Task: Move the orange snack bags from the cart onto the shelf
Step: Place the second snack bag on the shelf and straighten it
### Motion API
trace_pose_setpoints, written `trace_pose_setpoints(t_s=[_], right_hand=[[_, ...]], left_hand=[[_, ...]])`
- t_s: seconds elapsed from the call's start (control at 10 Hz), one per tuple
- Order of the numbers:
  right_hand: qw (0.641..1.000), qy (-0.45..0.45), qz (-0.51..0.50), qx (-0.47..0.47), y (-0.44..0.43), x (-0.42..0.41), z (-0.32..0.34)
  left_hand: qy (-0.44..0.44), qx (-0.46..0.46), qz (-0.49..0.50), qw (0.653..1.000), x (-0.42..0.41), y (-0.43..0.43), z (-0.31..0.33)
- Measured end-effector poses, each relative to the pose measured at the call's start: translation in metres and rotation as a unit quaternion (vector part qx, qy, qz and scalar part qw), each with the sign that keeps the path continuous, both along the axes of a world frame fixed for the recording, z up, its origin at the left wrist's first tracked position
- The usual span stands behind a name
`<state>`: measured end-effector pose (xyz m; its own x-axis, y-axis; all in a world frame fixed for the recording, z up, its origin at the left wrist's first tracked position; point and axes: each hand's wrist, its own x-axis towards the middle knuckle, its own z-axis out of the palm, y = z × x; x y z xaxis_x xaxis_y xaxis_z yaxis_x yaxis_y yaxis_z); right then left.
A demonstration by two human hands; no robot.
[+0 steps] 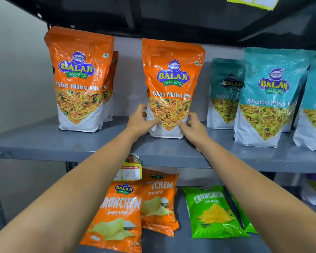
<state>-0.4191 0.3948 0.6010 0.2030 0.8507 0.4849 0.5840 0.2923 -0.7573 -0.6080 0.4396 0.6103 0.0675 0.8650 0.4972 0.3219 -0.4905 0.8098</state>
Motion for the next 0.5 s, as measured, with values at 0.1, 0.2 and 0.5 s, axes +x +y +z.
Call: trace_pose_setpoints(t_s=[0.1, 0.2, 0.5], right_hand=[[1.000, -0.017, 0.007, 0.014, 0.000, 0.000, -0.001], [1.000, -0.019, 0.015, 0.016, 0.001, 0.001, -0.001], [0.999, -0.049, 0.004, 0.014, -0.013, -0.006, 0.004]], left_hand=[[-0.003, -0.001, -0.014, 1.000, -0.003, -0.002, -0.002], [-0.006, 0.007, -0.012, 1.000, -0.001, -0.004, -0.002], [0.038, -0.020, 0.009, 0.999, 0.002, -0.026, 0.001]])
